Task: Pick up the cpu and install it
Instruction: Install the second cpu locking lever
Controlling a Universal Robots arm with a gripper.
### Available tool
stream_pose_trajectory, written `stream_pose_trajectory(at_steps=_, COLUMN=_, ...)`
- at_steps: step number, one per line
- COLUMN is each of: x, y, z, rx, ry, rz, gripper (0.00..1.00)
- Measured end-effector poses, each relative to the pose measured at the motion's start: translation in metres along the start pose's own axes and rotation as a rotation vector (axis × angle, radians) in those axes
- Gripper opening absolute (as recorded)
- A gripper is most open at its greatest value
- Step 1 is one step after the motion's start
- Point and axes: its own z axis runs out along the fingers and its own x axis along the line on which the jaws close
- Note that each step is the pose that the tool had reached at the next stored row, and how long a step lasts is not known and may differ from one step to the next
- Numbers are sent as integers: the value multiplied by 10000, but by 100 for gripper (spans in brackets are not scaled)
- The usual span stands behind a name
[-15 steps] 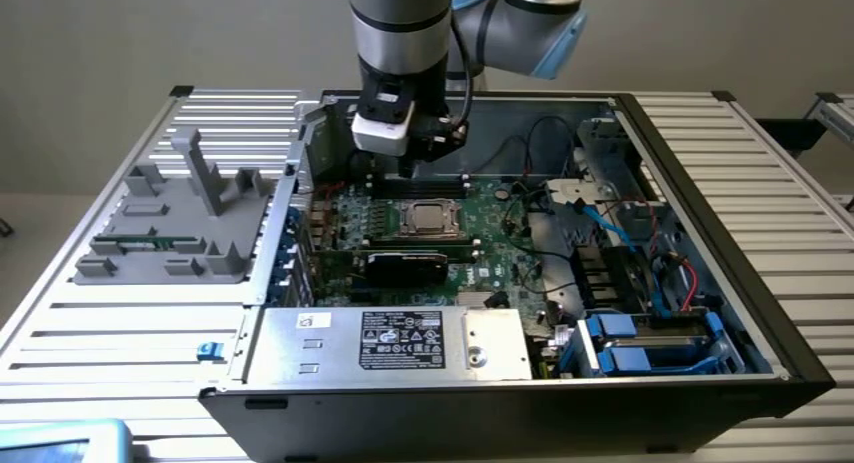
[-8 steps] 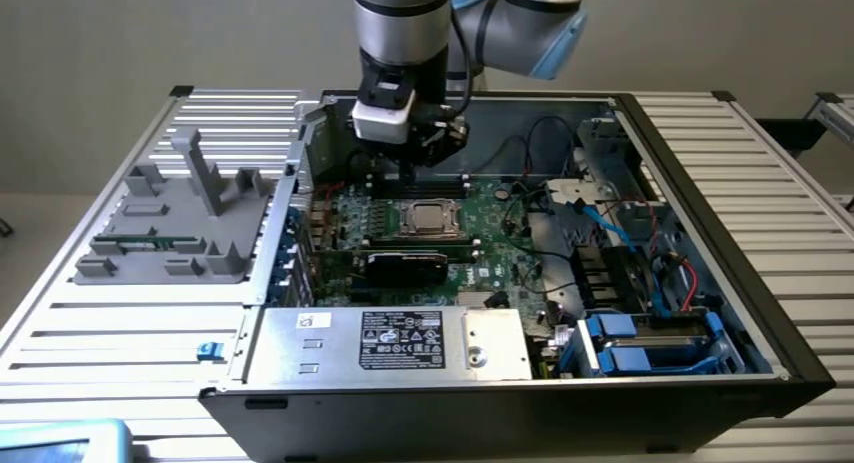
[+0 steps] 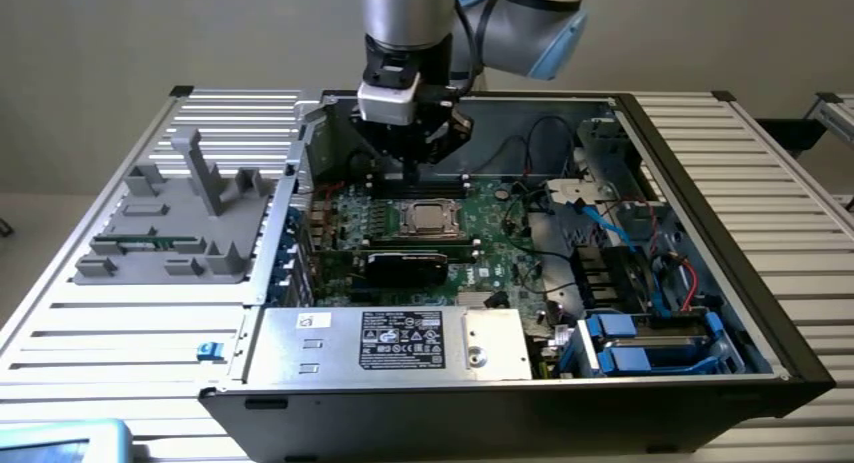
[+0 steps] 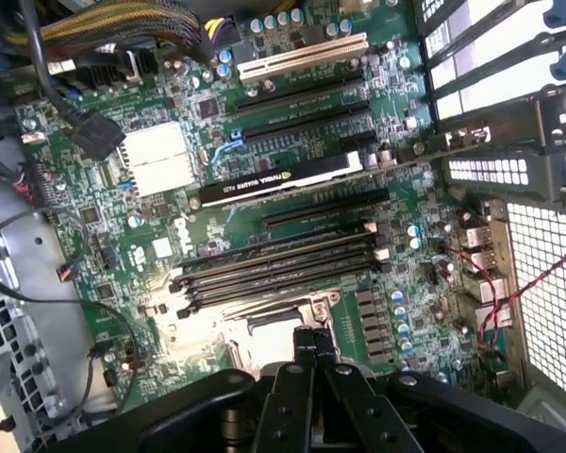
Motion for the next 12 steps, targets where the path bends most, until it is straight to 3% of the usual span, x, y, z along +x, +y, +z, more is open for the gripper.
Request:
stream_pose_trajectory(at_steps=2, x=36, y=-26, z=-23, rx=-54, ry=14, rz=0, gripper=11)
stream_pose_trajectory(at_steps=6, x=102, y=-60, z=-29, rx=-75, ry=20, rz=8, gripper=11)
stream_pose_trajectory(at_steps=12, x=105, y=-61, z=-29, rx=-82, ry=14, rz=10, gripper=11)
